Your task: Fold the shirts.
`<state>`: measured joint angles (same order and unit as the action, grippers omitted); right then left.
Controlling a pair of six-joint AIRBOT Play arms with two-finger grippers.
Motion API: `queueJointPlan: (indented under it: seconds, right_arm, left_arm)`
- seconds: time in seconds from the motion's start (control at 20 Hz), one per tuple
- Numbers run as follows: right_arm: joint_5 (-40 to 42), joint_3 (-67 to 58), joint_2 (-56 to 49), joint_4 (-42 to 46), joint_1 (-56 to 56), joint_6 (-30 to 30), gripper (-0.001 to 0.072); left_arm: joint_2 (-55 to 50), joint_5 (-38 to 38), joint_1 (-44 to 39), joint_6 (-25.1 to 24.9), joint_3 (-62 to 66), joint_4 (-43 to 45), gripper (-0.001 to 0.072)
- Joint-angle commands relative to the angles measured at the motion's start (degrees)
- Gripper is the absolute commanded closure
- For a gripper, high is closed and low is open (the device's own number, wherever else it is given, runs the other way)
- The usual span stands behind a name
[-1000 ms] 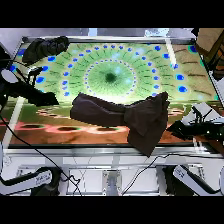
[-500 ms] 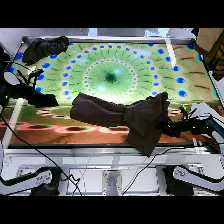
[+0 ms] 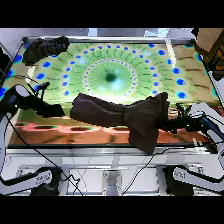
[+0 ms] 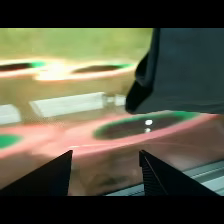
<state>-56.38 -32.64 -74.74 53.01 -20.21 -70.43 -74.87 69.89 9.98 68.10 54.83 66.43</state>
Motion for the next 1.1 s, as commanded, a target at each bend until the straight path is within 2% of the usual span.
queueJointPlan:
  seconds: [0.0,0.1,0.25,0.5,0.55,0.7,0.8,0.85,1.05]
  right_arm:
    - [1.4,0.0,-0.1,0.5,0.3,0.5,0.0688]
    - [1.4,0.0,-0.1,-0.4,0.3,0.5,0.0688]
    - [1.4,0.0,-0.1,-1.8,0.3,0.7,0.0688]
    - [1.4,0.0,-0.1,-2.9,0.3,0.7,0.0688]
    - [1.5,0.0,-0.1,-2.9,0.3,0.7,0.0688]
    - [1.7,0.0,-0.1,-2.9,0.3,0.6,0.0688]
    - [1.7,0.0,-0.1,-3.0,0.3,0.6,0.0688]
    - [1.7,0.0,-0.1,-3.0,0.3,0.6,0.0688]
    - [2.1,0.0,-0.1,-3.0,0.3,0.7,0.0688]
  left_arm:
    - [0.0,-9.0,0.0,-9.9,-6.8,-10.7,0.0204]
    - [-0.5,-14.4,0.0,-13.2,-7.7,-11.5,0.0205]
    - [-2.8,-17.2,0.0,-16.7,-7.7,-15.0,0.0209]
    - [-8.3,-16.3,0.0,-25.2,-7.7,-28.6,0.0245]
    - [-8.5,-15.0,0.0,-26.7,-7.7,-29.9,0.0300]
    - [-8.5,-10.9,-0.1,-30.3,-7.6,-30.9,0.0315]
    - [-8.5,-9.7,0.0,-30.9,-7.6,-30.8,0.0421]
    - [-8.5,-8.9,0.0,-31.4,-7.6,-30.9,0.0432]
    - [-8.5,-4.7,0.0,-32.2,-7.6,-30.8,0.0694]
